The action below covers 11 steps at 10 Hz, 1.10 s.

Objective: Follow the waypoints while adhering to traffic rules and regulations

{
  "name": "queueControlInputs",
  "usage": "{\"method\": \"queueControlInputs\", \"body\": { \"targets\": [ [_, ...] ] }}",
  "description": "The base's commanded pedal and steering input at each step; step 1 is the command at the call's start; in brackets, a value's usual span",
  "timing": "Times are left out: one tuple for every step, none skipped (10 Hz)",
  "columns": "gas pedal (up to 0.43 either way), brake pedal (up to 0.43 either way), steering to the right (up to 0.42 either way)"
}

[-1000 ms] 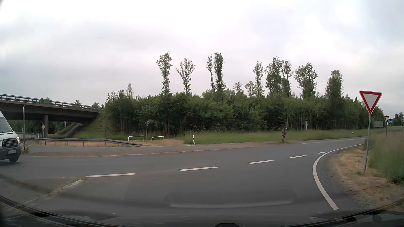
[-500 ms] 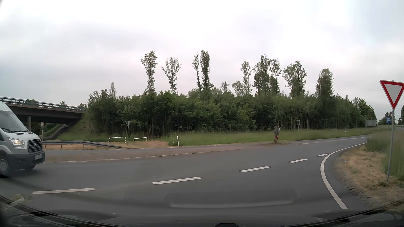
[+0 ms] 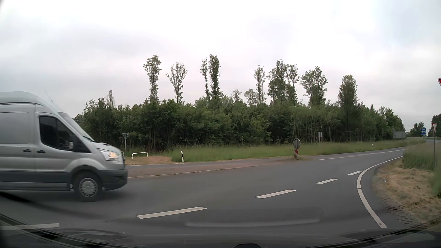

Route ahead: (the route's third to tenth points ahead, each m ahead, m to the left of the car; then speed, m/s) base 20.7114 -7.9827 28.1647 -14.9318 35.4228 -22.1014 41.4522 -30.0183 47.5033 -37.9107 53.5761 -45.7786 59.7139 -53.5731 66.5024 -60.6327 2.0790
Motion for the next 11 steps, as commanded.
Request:
{"method": "queueControlInputs", "body": {
  "targets": [
    [0.000,0.000,0.106],
    [0.000,0.000,0.107],
    [0.240,0.000,0.107],
    [0.268,0.000,0.110],
    [0.319,0.000,0.113],
    [0.370,0.000,0.117],
    [0.429,0.000,0.121],
    [0.469,0.000,0.126],
    [0.500,0.000,0.131],
    [0.520,0.000,0.138],
    [0.539,0.000,0.142]
  ]
}}
